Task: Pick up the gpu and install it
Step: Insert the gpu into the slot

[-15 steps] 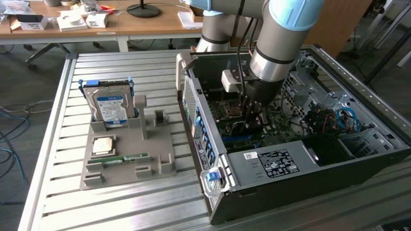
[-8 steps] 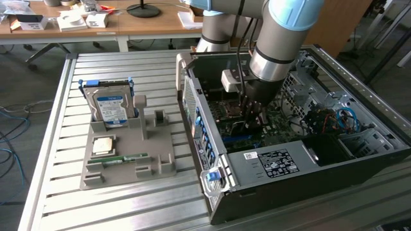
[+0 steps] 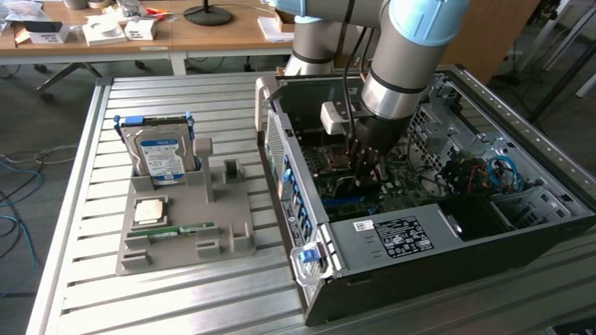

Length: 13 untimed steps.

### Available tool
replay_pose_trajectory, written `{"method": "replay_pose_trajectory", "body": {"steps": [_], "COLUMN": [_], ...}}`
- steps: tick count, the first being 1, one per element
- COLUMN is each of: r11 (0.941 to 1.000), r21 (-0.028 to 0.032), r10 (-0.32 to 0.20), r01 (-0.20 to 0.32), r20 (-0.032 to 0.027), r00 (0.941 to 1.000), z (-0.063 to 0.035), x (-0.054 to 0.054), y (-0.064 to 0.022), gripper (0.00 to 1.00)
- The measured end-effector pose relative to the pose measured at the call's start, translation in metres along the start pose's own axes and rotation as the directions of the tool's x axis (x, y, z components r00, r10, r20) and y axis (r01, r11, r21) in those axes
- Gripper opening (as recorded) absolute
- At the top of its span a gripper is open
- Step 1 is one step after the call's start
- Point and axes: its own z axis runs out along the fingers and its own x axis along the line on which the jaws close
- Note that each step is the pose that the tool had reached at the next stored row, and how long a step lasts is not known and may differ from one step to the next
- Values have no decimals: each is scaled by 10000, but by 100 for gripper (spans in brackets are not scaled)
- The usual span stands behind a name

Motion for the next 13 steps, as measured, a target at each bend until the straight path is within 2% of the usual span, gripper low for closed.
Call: {"method": "replay_pose_trajectory", "body": {"steps": [13], "r11": [10000], "r21": [0], "r10": [0], "r01": [0], "r20": [0], "r00": [10000], "z": [6], "x": [0], "y": [0], "gripper": [26]}}
